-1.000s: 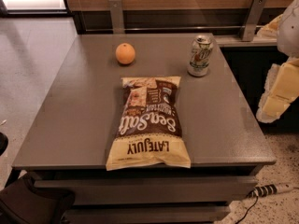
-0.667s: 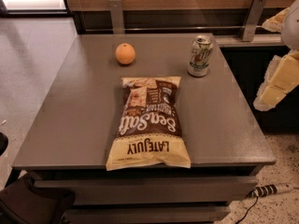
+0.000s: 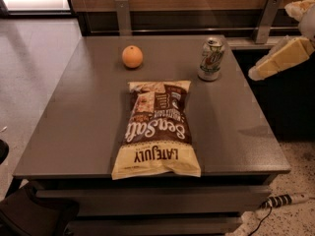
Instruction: Pick 7up can
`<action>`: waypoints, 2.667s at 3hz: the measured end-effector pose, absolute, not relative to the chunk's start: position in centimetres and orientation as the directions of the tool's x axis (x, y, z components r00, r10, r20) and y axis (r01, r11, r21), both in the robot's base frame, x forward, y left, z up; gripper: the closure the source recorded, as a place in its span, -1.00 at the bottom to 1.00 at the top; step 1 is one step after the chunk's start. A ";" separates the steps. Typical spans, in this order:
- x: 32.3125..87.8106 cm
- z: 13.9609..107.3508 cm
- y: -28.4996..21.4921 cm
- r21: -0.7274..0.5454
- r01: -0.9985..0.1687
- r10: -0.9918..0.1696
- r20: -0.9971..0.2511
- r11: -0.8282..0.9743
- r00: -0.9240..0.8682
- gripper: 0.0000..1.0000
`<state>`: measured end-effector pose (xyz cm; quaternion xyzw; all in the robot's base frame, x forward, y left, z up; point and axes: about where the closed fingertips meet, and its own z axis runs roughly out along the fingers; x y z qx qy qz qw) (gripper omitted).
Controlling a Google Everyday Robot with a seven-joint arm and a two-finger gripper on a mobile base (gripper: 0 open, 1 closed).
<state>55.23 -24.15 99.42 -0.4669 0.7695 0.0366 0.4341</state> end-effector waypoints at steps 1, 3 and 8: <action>59.0 100.0 -23.6 -0.295 -0.714 -0.538 -0.832 0.635 -0.134 -1.00; 60.9 99.5 -22.9 -0.221 -0.693 -0.405 -0.908 0.686 -0.111 -1.00; 67.6 89.6 -16.3 -0.010 -0.734 -0.087 -0.994 0.679 -0.067 -0.98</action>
Offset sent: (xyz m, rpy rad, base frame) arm 0.0731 0.0044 -0.0134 0.4971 -0.1487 -0.0793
